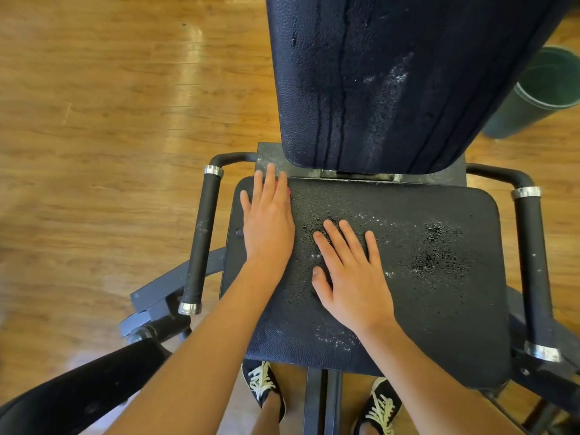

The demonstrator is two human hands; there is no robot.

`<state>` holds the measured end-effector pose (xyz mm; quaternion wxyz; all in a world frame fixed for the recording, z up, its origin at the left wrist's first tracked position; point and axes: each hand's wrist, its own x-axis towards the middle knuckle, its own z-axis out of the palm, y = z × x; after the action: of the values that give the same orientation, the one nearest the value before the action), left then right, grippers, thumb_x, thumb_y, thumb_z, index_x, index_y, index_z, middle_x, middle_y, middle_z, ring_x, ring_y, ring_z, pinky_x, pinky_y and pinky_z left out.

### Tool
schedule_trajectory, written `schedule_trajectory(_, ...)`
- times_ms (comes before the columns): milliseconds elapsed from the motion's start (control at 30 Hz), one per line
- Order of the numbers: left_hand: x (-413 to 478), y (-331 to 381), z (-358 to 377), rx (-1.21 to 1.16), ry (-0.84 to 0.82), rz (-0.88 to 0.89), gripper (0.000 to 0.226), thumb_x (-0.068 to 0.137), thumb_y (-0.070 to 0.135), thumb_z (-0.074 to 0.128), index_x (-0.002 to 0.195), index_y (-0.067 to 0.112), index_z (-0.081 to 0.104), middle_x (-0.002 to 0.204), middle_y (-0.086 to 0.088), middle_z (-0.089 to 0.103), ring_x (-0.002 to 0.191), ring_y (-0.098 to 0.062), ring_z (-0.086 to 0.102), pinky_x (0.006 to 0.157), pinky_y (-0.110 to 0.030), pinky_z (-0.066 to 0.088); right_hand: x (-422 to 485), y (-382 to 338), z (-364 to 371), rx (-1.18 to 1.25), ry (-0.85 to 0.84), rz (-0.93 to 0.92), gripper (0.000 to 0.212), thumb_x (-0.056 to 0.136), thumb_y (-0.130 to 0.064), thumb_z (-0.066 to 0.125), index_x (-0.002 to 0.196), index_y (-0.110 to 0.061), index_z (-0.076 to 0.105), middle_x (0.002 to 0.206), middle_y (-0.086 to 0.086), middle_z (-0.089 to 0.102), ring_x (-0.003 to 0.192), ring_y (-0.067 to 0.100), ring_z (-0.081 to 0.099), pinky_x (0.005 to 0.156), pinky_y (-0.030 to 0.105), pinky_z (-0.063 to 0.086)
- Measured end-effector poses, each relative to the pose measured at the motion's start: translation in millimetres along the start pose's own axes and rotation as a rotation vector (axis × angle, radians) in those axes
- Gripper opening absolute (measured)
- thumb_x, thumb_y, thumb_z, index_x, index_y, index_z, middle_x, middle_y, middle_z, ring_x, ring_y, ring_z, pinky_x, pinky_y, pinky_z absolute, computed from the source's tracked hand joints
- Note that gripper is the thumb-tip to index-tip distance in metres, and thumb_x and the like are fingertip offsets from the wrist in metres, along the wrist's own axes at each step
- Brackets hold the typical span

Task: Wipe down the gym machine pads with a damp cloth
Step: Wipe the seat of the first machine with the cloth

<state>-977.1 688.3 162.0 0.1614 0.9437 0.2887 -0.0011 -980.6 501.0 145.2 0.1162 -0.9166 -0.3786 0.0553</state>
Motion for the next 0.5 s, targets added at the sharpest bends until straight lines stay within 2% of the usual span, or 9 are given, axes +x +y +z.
schedule_trajectory(167,25,7,-1,-0.004,0.009,-0.007,0.044,0.112,0.02,0.034,0.155,0.013,0.037,0.169,-0.006,0.021,0.157,-0.028,0.011,0.123,-0.055,0.017,0,4,0,-0.017,0.001,-0.007,0.056,0.102,-0.04,0.039,0.155,-0.02,0.041,0.167,0.003,0.03,0.157,0.024,0.018,0.125,0.058,0.015)
schedule_trajectory(500,-33,-6,-5,-0.086,-0.039,0.01,0.045,0.111,0.02,0.04,0.155,0.014,0.041,0.169,-0.004,0.021,0.157,-0.026,0.012,0.125,-0.051,0.012,-1,2,-1,-0.016,0.004,-0.005,0.057,0.102,-0.04,0.038,0.154,-0.02,0.042,0.166,0.003,0.031,0.157,0.024,0.018,0.125,0.058,0.015)
